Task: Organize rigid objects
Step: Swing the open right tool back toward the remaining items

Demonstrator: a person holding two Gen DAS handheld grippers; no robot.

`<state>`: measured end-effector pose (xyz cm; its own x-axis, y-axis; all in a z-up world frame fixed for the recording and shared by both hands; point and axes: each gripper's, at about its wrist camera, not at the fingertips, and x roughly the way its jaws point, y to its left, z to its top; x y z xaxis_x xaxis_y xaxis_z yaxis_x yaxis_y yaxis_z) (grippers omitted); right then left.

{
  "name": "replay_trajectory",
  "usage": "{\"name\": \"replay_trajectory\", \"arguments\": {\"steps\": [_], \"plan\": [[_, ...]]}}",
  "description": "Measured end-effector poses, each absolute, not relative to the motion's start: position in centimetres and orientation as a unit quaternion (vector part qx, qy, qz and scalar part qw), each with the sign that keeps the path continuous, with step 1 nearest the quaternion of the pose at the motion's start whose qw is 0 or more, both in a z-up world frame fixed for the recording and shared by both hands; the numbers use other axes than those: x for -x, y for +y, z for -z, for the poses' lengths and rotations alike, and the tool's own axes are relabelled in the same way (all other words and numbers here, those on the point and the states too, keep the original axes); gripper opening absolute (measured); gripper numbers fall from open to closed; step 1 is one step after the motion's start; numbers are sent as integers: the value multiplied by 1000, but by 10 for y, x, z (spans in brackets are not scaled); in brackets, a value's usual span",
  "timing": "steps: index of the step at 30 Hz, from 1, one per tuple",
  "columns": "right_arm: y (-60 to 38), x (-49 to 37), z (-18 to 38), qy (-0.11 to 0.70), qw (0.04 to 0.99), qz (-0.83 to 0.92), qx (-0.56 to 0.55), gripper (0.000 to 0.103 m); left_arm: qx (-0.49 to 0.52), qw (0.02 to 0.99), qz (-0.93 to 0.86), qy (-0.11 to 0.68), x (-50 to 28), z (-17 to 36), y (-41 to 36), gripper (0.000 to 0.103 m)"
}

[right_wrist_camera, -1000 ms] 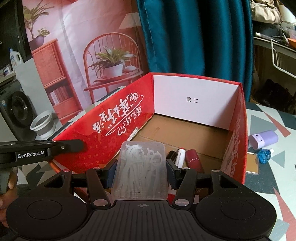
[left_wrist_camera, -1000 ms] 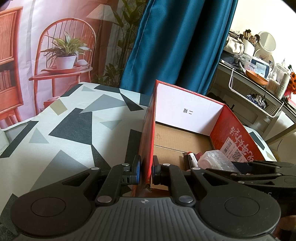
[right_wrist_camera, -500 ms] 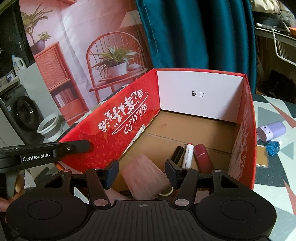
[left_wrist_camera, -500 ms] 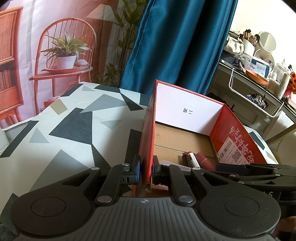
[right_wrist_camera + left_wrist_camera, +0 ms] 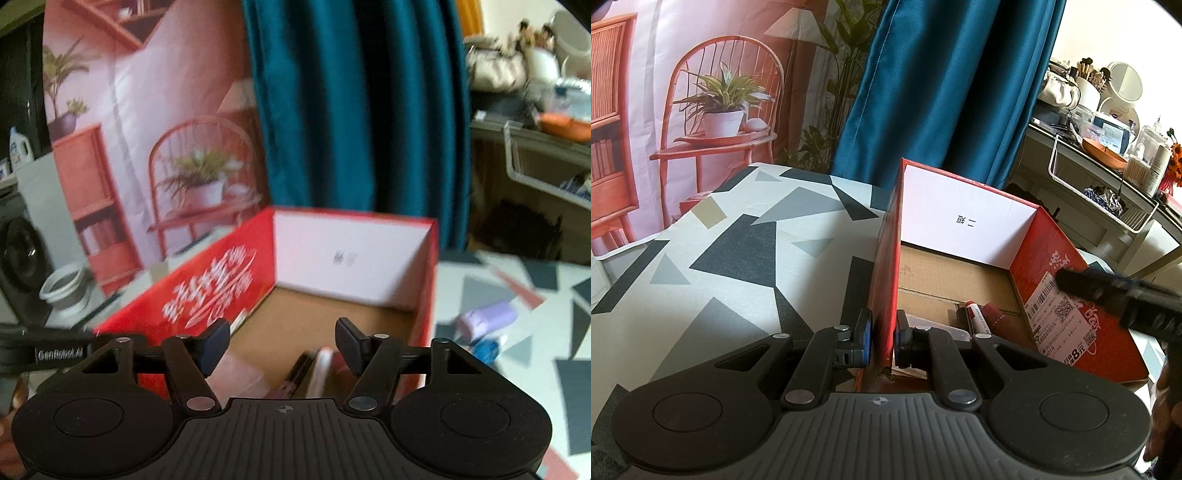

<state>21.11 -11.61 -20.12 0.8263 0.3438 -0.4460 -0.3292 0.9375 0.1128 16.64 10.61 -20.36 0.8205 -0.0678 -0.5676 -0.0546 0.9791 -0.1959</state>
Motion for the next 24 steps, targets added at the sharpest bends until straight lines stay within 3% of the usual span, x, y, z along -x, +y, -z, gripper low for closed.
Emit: {"name": "replay_trajectory", "arguments": {"steps": [2,11,17,24], "plan": [[-125,-208,196,209,964,-163,-20,72,102,949,4,300,-166,204,106,12],[-190,-210,186,124,986,-97,-63,79,104,949,3,298,-166,204,107,12],[-245,-234,209,122,989,-60,-64,79,106,949,4,297,-165,205,108,13],[-289,-289,259,199,975,-83,56,79,105,949,2,298,-164,206,108,13]]}}
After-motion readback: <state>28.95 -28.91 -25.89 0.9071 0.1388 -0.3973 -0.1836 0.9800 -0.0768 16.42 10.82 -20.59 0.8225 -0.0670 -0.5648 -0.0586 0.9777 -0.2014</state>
